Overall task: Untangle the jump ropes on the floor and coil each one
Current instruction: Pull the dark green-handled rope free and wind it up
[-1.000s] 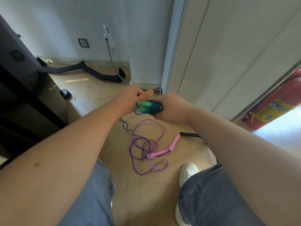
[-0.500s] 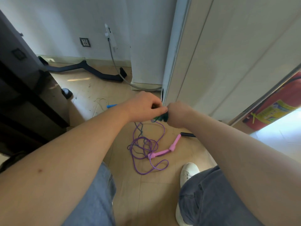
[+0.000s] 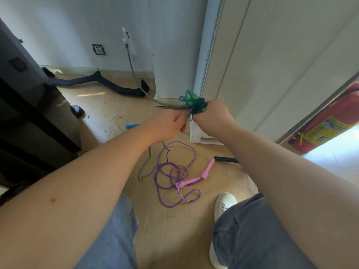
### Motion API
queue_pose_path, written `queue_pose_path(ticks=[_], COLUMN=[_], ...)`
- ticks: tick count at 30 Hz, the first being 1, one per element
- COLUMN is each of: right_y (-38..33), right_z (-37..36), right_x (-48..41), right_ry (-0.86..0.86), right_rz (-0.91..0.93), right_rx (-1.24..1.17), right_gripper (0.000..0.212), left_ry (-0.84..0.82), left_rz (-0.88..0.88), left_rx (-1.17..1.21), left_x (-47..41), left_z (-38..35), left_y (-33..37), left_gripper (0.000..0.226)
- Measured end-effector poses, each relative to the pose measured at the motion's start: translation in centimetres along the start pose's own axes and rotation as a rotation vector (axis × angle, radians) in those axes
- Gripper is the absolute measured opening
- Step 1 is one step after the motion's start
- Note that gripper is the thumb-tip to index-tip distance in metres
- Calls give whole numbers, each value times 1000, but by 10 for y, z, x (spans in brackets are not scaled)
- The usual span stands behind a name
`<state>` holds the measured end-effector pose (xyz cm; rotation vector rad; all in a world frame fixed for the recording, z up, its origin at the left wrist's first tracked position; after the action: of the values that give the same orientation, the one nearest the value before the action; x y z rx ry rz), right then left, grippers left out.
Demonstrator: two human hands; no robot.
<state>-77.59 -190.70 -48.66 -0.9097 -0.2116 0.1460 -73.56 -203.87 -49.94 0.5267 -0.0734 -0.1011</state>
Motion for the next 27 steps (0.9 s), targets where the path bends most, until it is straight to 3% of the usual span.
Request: queue_pose_path(ticks=[2, 5, 9, 11, 15, 17, 20, 22, 24, 27], right_y=[13, 18, 7, -5, -28, -32, -11, 8, 20, 28], right_z=[0, -20, -60, -66, -49, -30, -1, 10, 13, -10], right_x=[-8, -3, 28, 43, 48, 35, 9, -4, -13, -8], right_ry=[10, -173, -507, -574, -511, -341, -71, 21, 18, -200], right_rz=[-37, 30, 310, 356, 309, 236, 57, -26, -26, 35], right_rx=[308, 690, 893, 771, 360, 153, -67, 4, 288, 740], right_gripper=[8, 8, 19, 27, 26, 18, 14, 19, 16, 17], left_ry=[-72, -90, 0, 44, 32, -24, -24, -46, -97, -62], left_rz=[-71, -149, -209, -180, 31, 58, 67, -31, -137, -261], left_rx=[-39, -42, -141, -190, -31, -43, -56, -92, -148, -200], left_x=[5, 8, 5, 3, -2, -1, 0, 2, 6, 10], left_z=[-5, -5, 7, 12, 13, 6, 2, -2, -9, -4], left_y=[13, 20, 17, 9, -30, -35, -22, -3, 16, 33], left_gripper=[50, 48, 59, 64, 59, 44, 53, 53, 49, 51])
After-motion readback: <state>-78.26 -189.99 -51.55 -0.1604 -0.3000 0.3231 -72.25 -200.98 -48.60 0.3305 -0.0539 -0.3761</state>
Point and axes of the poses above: each hand's wrist, its own x-axis away from the middle knuckle, its own z-axis out of the back of the hand, y = z × x, the point moved 8 cm from there along -x, towards the middle knuckle, and after that the axes turned 8 degrees about -x, right-handed, at the moved point
